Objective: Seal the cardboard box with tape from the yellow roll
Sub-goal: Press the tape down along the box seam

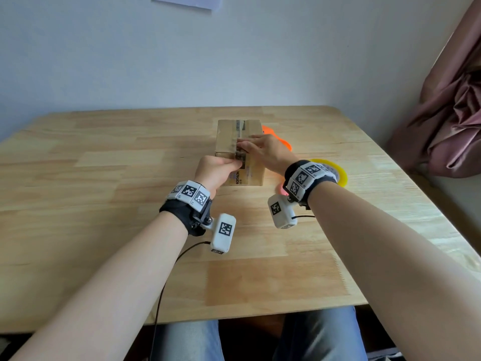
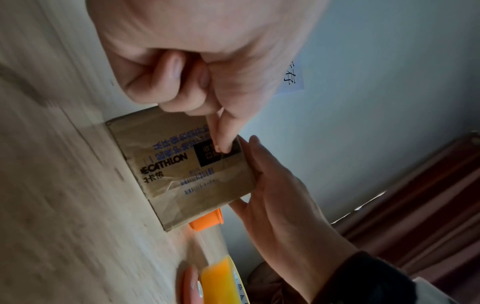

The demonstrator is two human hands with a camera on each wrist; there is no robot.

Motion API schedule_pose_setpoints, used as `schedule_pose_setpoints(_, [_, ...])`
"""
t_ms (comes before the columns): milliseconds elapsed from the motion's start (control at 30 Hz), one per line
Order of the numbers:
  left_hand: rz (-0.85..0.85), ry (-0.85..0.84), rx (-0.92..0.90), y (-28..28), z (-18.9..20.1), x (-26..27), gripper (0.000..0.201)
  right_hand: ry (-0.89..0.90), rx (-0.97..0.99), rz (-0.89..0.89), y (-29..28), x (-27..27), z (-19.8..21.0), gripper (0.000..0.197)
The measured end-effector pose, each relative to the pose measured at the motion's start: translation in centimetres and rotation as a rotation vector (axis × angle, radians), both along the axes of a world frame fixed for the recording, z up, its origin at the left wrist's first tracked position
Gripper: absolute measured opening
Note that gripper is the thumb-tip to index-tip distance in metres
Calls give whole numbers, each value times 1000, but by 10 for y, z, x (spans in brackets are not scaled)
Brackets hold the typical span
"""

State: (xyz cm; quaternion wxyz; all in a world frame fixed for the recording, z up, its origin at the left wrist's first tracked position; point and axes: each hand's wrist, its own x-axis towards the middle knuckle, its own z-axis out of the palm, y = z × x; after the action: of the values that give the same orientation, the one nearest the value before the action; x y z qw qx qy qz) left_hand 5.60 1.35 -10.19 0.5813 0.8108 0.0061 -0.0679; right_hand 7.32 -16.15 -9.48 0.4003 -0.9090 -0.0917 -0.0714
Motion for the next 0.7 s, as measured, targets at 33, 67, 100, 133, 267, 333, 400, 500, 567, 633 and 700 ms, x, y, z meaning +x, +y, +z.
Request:
schedule_pose_setpoints(33, [0,-6,1,0,-1,1,35,6,9,5,-2,2,-1,34])
schedule_pose_setpoints(67, [3,-7,1,0,-2,2,35,2,10,15,-3,3,-1,34])
schedule_pose_setpoints(100, [13,0,-2,0,-4,2,35,-8,7,25,-3,4,-3,34])
schedule_pose_setpoints(133, [31,7,-8,0,-5,3,36,-17,5,30,-4,6,-5,33])
schedule_pose_setpoints(267, [95,31,-18,-1,-12,6,36,-61,11,42,-4,6,-9,31])
schedule_pose_setpoints(333, [119,42,-32,2,-19,8,29,-96,9,46,-4,4,-9,31])
schedule_pose_setpoints(400, [127,63,-32,11,-28,9,23,-137,12,35,-5,2,-9,32])
schedule_pose_setpoints(500, [93,112,-22,24,-35,11,21,-182,25,-1,-3,1,-13,33])
schedule_pose_setpoints(567, [70,148,22,28,-32,15,19,-192,40,-49,-1,4,-20,35])
schedule_pose_setpoints(633, [68,173,37,31,-26,21,22,-188,41,-96,0,6,-24,37])
schedule_pose_setpoints(700, [97,163,35,30,-21,24,17,-194,35,-110,0,9,-26,37])
